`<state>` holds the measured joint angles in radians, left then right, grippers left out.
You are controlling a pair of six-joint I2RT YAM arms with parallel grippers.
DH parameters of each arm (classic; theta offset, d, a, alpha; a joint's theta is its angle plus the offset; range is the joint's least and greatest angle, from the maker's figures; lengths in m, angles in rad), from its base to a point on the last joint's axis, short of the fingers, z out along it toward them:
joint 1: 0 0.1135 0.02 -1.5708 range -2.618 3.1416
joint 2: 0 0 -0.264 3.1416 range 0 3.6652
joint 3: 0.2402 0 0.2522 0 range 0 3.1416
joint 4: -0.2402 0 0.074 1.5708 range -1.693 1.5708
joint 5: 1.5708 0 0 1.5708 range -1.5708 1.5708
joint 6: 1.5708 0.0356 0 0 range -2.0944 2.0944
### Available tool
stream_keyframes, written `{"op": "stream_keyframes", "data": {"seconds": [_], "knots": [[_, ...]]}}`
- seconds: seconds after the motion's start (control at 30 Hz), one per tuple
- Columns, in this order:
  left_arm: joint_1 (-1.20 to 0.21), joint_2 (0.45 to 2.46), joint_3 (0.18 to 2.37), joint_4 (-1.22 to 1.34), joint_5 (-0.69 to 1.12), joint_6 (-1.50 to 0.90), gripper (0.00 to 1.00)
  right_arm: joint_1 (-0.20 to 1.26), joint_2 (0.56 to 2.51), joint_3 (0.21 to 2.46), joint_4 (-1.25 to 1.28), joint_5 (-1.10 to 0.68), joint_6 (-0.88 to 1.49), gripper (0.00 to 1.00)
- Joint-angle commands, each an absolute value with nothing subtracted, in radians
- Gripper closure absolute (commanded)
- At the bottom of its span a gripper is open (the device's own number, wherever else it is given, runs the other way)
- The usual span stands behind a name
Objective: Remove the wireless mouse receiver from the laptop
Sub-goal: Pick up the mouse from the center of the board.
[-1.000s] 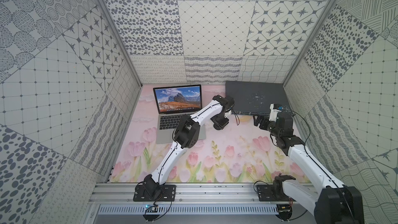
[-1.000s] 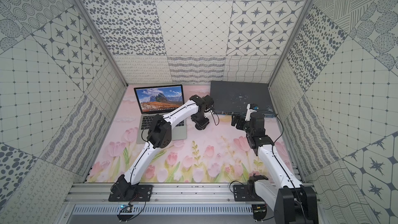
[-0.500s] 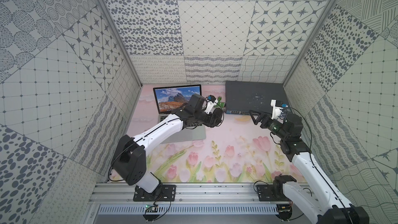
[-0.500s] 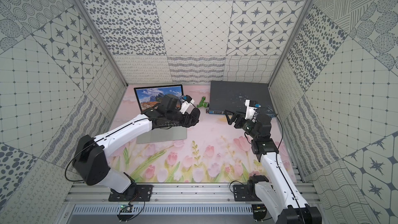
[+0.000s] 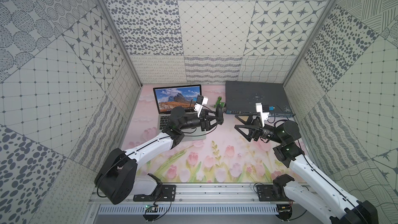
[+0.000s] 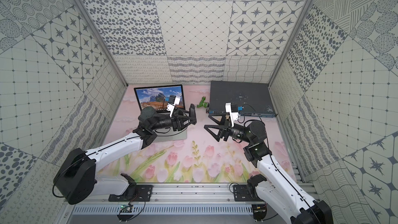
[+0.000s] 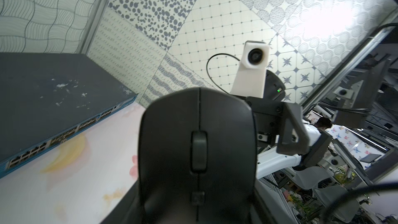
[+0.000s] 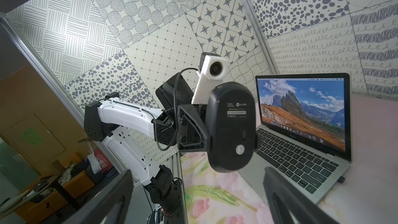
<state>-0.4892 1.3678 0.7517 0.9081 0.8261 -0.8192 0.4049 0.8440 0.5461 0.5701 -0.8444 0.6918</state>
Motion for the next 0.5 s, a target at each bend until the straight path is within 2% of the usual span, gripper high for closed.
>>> {"op": "stream_keyframes", "data": {"seconds": [0.0, 0.2, 0.3, 0.47], "knots": [[-0.516, 1.331, 0.728, 1.338, 0.943, -0.85, 0.47, 0.417, 0.841, 0.502, 0.682, -0.85, 0.777, 0.03], [-0.57, 1.288, 0.704, 1.338, 0.953, -0.63, 0.46, 0.437, 0.917, 0.498, 0.749, -0.768, 1.131, 0.03], [-0.578, 1.298, 0.719, 1.339, 0.95, -0.597, 0.46, 0.473, 1.002, 0.483, 1.002, -0.759, 1.359, 0.03], [-0.58, 1.305, 0.741, 1.339, 0.924, -0.565, 0.48, 0.606, 1.164, 0.464, 1.347, -0.618, 1.637, 0.03]]}}
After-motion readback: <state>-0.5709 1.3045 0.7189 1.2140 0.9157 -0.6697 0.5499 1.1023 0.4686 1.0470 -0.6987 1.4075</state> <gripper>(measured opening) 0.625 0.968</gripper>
